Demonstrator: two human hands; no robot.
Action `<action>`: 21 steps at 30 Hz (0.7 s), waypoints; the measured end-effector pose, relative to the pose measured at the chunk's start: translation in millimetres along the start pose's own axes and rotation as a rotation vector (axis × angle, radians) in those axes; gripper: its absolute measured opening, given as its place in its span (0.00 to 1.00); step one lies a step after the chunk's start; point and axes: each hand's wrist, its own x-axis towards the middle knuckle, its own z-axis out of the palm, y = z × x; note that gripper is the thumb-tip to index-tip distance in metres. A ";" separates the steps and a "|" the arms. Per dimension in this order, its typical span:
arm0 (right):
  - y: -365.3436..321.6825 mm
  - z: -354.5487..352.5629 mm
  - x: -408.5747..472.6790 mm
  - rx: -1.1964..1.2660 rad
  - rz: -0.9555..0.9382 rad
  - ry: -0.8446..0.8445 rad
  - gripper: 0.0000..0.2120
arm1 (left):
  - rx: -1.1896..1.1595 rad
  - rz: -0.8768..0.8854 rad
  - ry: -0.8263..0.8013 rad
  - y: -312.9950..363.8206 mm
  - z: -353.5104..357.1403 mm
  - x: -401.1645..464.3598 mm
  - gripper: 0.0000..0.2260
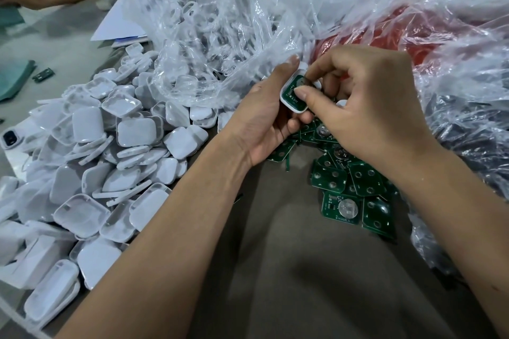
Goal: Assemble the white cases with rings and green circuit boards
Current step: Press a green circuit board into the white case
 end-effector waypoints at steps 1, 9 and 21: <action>-0.2 -0.1 0.1 0.004 0.002 -0.001 0.07 | 0.002 -0.001 -0.002 0.1 -0.1 -0.2 0.21; -2.0 0.1 -0.9 0.003 0.004 0.009 0.08 | 0.030 0.008 0.014 0.6 2.1 -1.1 0.17; -2.4 -2.5 -0.3 0.023 0.010 -0.020 0.06 | 0.018 -0.021 0.004 1.2 1.5 -1.1 0.16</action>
